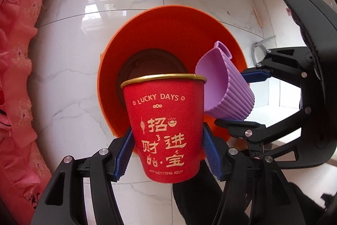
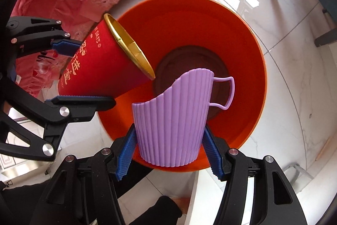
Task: Collect trash
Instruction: 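Carry both cups over the orange bin and open both tools to drop them, then move both open tools back toward the desk mat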
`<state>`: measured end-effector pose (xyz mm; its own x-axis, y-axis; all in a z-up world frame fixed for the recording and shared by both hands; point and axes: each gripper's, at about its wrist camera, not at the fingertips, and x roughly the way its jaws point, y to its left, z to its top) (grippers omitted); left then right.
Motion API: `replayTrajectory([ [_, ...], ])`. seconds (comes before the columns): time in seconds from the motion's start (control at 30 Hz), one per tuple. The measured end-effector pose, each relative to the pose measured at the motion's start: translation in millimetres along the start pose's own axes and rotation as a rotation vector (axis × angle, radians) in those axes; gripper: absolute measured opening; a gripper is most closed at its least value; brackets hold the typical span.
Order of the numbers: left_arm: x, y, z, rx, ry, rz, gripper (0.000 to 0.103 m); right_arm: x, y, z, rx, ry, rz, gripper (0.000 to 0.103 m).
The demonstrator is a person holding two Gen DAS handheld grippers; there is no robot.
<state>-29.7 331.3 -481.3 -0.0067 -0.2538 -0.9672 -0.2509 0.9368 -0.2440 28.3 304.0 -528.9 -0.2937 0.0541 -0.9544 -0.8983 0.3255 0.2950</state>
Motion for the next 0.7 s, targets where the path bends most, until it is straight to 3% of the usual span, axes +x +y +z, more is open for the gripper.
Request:
replayTrajectory([
  [0.17, 3, -5, 3, 0.014, 0.027, 0.059, 0.08, 5, -6, 3, -0.009, 0.015, -0.03, 0.068],
  [0.23, -2, -4, -1, 0.015, 0.034, 0.058, 0.081, -1, -6, 3, -0.005, 0.002, -0.036, 0.073],
  [0.37, -26, -9, -12, 0.023, 0.028, 0.092, 0.081, -25, -4, 2, 0.028, -0.021, -0.03, 0.073],
  [0.5, -85, -28, -23, 0.052, -0.051, 0.119, 0.081, -75, 13, 4, 0.044, -0.068, -0.025, 0.073],
  [0.6, -136, -42, -30, 0.032, -0.1, 0.161, 0.084, -126, 25, 4, 0.053, -0.089, -0.085, 0.074],
  [0.7, -187, -60, -34, 0.032, -0.16, 0.187, 0.084, -188, 38, -3, 0.048, -0.18, -0.051, 0.074],
])
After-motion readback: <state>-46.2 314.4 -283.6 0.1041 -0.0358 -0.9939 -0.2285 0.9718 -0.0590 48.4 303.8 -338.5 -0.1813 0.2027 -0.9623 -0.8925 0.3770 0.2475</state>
